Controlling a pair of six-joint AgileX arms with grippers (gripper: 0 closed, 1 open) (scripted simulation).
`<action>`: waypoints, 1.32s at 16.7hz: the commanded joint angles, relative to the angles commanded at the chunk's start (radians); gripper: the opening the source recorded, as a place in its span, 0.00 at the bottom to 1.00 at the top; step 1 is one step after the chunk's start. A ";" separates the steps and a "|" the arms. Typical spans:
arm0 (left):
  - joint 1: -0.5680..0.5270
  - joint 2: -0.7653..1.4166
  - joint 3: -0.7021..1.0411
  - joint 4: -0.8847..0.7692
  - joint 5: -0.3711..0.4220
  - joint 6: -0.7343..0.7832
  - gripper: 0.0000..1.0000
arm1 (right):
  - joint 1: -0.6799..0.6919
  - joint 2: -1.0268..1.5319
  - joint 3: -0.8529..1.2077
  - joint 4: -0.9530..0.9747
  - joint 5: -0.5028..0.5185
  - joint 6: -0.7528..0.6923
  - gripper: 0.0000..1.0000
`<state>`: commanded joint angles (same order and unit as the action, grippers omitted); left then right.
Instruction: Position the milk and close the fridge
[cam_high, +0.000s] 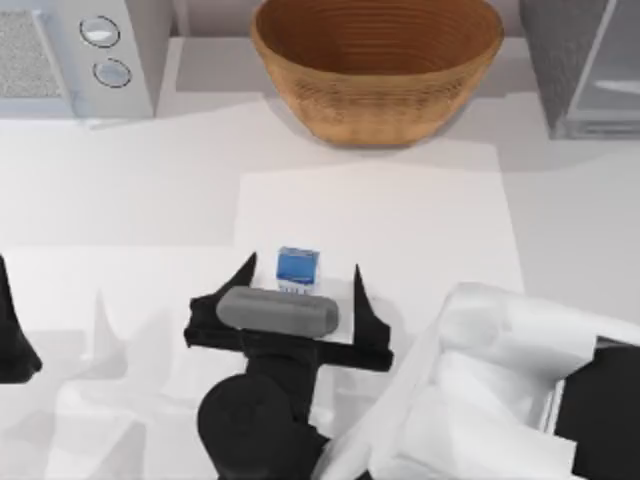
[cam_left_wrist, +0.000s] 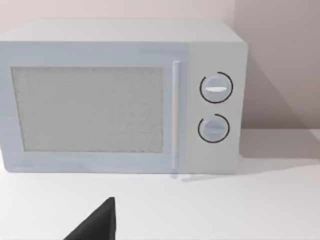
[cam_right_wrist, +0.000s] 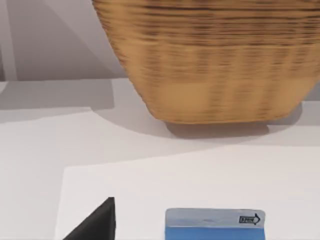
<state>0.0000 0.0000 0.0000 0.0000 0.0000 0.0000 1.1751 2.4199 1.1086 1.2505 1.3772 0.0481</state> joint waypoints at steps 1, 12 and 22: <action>0.000 0.000 0.000 0.000 0.000 0.000 1.00 | 0.004 0.041 0.032 0.013 0.010 0.001 1.00; 0.000 0.000 0.000 0.000 0.000 0.000 1.00 | -0.026 0.106 0.096 0.027 -0.011 -0.004 1.00; 0.000 0.000 0.000 0.000 0.000 0.000 1.00 | -0.081 0.122 0.129 0.022 -0.066 -0.015 0.92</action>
<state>0.0000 0.0000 0.0000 0.0000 0.0000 0.0000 1.0937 2.5415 1.2374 1.2726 1.3108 0.0328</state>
